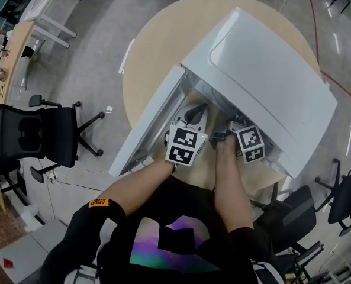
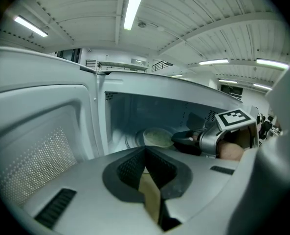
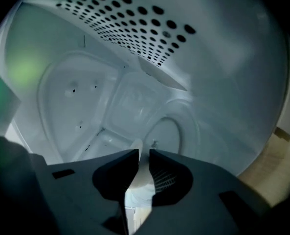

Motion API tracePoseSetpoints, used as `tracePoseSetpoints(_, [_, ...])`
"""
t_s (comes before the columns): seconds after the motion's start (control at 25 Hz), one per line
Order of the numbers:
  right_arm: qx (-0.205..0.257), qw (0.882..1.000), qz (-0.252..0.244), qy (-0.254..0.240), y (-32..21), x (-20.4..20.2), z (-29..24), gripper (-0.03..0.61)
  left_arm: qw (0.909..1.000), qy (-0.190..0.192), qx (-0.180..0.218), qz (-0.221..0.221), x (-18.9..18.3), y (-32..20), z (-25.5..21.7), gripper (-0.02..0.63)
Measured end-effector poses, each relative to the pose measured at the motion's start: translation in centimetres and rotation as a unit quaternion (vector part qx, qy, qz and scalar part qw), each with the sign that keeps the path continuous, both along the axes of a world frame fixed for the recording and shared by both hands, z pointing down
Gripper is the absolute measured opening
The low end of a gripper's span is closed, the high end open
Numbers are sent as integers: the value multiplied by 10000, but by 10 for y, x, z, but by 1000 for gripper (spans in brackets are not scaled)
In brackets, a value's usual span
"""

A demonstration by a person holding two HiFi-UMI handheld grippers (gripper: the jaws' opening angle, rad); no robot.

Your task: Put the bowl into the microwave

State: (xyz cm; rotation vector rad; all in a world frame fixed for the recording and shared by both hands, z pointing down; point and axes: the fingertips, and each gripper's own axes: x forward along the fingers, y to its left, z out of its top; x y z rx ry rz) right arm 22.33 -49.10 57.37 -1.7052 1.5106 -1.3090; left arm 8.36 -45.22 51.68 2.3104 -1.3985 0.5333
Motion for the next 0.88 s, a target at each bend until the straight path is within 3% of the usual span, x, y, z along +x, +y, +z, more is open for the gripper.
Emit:
tracePoseSetpoints(0.32, [27,9969,-280,732,10,1,-14,57,9998,149,92,-32,3,8,-12,46])
tracePoseSetpoints(0.52, [49,9869,-690,1459,32,-10,-26,57,9993,306,173,-102,-1,20,-24,46])
tracePoseSetpoints(0.68, [218,9665,-1171,2275,50,-24,-48,57,9985,454,281,-151,-4,33,-34,46])
tracePoseSetpoints(0.88, [480,9289,-1748,3229,83,-48,-78,50,9970,679,350,-97,-8,60,-46,46])
